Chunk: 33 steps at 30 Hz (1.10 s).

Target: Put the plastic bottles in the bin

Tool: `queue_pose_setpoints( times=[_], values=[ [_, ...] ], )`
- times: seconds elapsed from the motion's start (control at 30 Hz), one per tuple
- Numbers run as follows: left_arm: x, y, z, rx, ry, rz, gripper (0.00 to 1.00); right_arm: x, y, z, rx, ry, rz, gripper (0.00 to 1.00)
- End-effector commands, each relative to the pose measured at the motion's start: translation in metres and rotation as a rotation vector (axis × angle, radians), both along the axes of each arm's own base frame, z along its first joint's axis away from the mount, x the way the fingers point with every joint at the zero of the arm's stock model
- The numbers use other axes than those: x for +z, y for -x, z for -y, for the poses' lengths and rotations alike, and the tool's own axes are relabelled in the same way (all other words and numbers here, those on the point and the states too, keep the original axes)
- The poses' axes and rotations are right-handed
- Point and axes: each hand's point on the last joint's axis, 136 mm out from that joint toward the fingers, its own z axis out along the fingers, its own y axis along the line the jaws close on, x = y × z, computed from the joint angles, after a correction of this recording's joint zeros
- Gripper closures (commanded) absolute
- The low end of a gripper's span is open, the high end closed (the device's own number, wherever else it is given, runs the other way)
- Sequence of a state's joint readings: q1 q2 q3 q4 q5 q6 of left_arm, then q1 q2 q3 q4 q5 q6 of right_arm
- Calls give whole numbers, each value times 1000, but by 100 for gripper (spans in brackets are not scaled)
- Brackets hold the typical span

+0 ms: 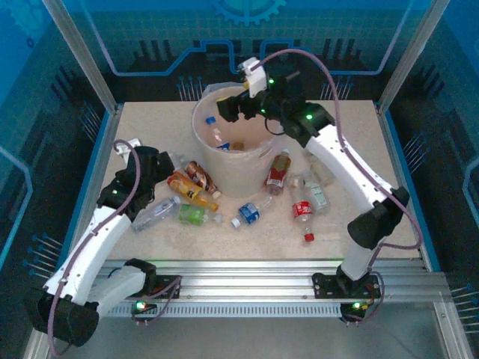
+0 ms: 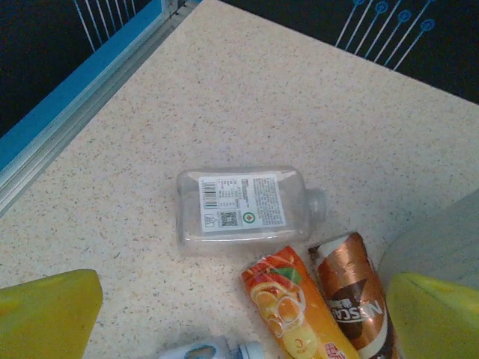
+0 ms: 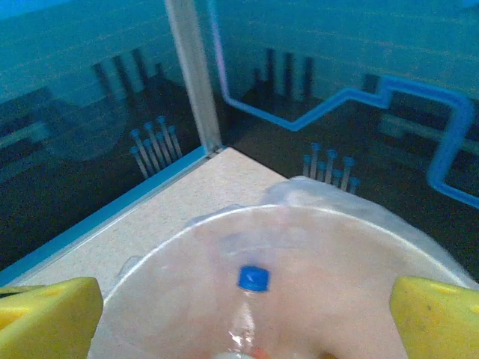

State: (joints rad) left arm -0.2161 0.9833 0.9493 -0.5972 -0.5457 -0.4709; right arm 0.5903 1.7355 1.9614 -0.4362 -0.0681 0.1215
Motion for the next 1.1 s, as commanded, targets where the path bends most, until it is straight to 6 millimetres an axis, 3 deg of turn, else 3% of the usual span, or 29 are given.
queue_pose_setpoints(
  times=[0.0,0.23,0.53,0.77,1.07],
  values=[
    [-6,-8,3,-113,20,-100,1,-2,7,48,-170,28,-102,0],
    [-43,-24,-26,-190,-144,-420,1,-28,27,119,-436,99,-191,0],
    [-68,-51,-33,-412,-201,-590,1,-69,65,187,-619,87,-297,0],
    [-99,-49,-38,-543,-230,-792,1,-88,90,222,-705,79,-341,0],
    [-129,-49,-52,-623,-291,-929,1,-98,107,245,-768,57,-346,0]
  ],
)
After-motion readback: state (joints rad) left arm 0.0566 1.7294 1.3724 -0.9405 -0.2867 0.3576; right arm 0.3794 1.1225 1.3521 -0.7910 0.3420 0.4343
